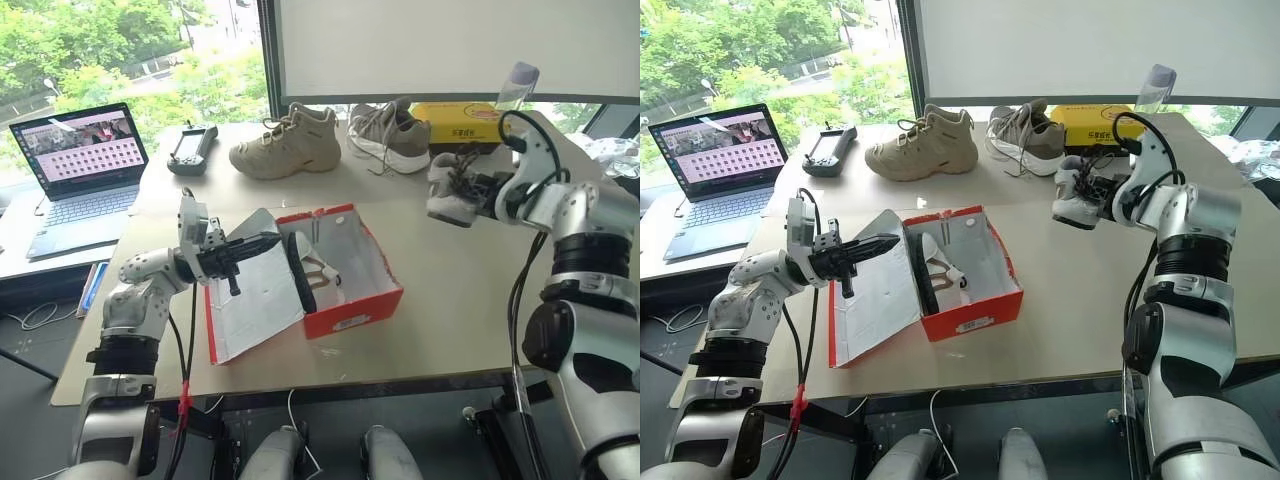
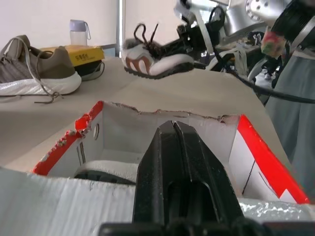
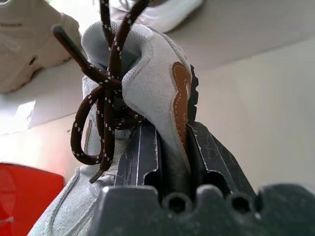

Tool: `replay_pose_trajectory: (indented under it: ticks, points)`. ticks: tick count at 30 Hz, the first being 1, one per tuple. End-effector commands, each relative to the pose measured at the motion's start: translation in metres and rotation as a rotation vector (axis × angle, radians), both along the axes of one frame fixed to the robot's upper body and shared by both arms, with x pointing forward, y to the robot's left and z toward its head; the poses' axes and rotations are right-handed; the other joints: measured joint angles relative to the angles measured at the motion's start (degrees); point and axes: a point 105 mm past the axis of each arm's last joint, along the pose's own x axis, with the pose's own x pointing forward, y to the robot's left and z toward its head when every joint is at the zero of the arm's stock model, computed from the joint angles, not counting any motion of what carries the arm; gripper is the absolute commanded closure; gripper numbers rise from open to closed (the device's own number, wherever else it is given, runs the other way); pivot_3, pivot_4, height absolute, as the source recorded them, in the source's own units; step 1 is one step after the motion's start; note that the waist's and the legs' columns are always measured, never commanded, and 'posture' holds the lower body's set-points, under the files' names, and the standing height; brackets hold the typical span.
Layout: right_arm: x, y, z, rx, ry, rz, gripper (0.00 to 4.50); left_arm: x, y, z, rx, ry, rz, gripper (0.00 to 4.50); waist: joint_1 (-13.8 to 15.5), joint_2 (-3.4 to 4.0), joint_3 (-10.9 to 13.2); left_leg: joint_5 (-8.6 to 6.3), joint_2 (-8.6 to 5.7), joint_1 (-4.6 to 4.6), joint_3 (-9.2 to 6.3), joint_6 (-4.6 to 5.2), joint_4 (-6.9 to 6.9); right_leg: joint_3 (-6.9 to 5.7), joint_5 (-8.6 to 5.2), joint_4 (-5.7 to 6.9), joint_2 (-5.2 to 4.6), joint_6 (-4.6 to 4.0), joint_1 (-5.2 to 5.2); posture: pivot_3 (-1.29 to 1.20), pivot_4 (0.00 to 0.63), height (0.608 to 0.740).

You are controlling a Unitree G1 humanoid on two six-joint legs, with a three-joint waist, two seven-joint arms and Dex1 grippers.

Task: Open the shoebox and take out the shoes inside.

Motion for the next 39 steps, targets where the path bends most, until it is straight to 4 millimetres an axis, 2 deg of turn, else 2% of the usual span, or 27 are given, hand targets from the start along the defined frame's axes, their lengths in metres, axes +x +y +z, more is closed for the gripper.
replay_pose_trajectory:
  ticks: [1,7,13,18,20,22,24,25,31,35,39]
  points:
    - [0.001,-0.023,0.0,0.004,-0.047,-0.104,3.8,-0.006,0.001,0.016,-0.068,-0.049,0.023,4.5,0.1,-0.01,0.1,0.0,0.0,0.0,0.01,0.0,0.01,0.0,0.0,0.0,-0.01,0.0,0.01,0.0,0.15,0.732]
    - [-0.001,-0.039,-0.027,-0.034,0.003,-0.191,3.8,-0.009,0.001,0.011,-0.078,-0.033,0.045,4.5,0.1,-0.02,0.1,0.02,-0.02,0.0,0.04,0.03,0.11,0.01,0.04,0.0,0.0,0.06,0.09,0.0,0.15,0.732]
    - [-0.004,-0.053,-0.032,-0.047,0.008,-0.259,3.8,-0.011,0.001,0.012,-0.067,-0.038,0.043,4.5,0.1,-0.02,0.1,0.03,0.0,0.03,0.04,0.04,0.14,-0.01,0.05,0.01,0.02,0.09,0.13,0.0,0.15,0.732]
    - [-0.005,-0.058,-0.03,-0.059,0.001,-0.285,2.13,-0.011,0.001,0.013,-0.061,-0.039,0.041,4.5,0.2,-0.02,0.1,0.03,-0.01,0.03,0.04,0.05,0.15,0.01,0.06,0.0,0.02,0.1,0.14,0.0,0.15,0.732]
    - [-0.007,-0.06,-0.029,-0.128,0.024,-0.273,1.54,-0.01,0.001,0.013,-0.06,-0.041,0.042,4.5,0.2,-0.02,0.1,0.03,0.0,0.03,0.04,0.05,0.16,0.0,0.06,0.0,0.02,0.1,0.15,0.0,0.15,0.732]
    - [-0.008,-0.062,-0.025,-0.197,0.038,-0.266,0.72,-0.01,0.001,0.014,-0.059,-0.043,0.041,4.5,0.0,-0.01,0.1,0.03,0.0,0.03,0.06,0.05,0.16,0.02,0.06,0.0,0.02,0.09,0.13,0.0,0.15,0.732]
    - [-0.008,-0.062,-0.02,-0.23,0.038,-0.257,0.17,-0.01,0.001,0.014,-0.058,-0.044,0.038,4.5,0.0,-0.01,0.1,0.03,0.0,0.03,0.06,0.05,0.16,0.02,0.06,0.0,0.02,0.09,0.12,0.0,0.15,0.732]
    - [-0.009,-0.061,-0.015,-0.26,0.041,-0.248,0.07,-0.01,0.001,0.014,-0.056,-0.045,0.036,4.5,0.0,-0.01,0.1,0.03,0.01,0.03,0.06,0.05,0.15,0.02,0.05,0.01,0.03,0.08,0.11,0.0,0.15,0.732]
    - [-0.014,-0.059,0.01,-0.351,0.016,-0.212,0.07,-0.009,0.001,0.012,-0.043,-0.037,0.035,4.5,0.1,0.04,0.2,0.03,0.02,0.03,0.05,0.04,0.15,0.03,0.04,0.02,0.03,0.09,0.09,0.0,0.15,0.732]
    - [-0.024,-0.049,0.04,-0.447,-0.042,-0.139,0.07,-0.008,0.004,0.01,-0.038,-0.031,0.043,4.5,0.2,0.05,0.2,0.02,0.01,0.01,0.05,0.03,0.15,0.02,0.03,0.0,0.02,0.11,0.09,0.0,0.15,0.732]
    - [-0.035,-0.046,0.057,-0.515,-0.069,-0.12,0.07,-0.008,0.005,0.009,-0.036,-0.028,0.048,4.5,0.2,0.1,0.2,0.02,0.01,-0.04,0.05,0.03,0.15,0.02,0.02,0.01,0.0,0.12,0.03,0.0,0.15,0.732]
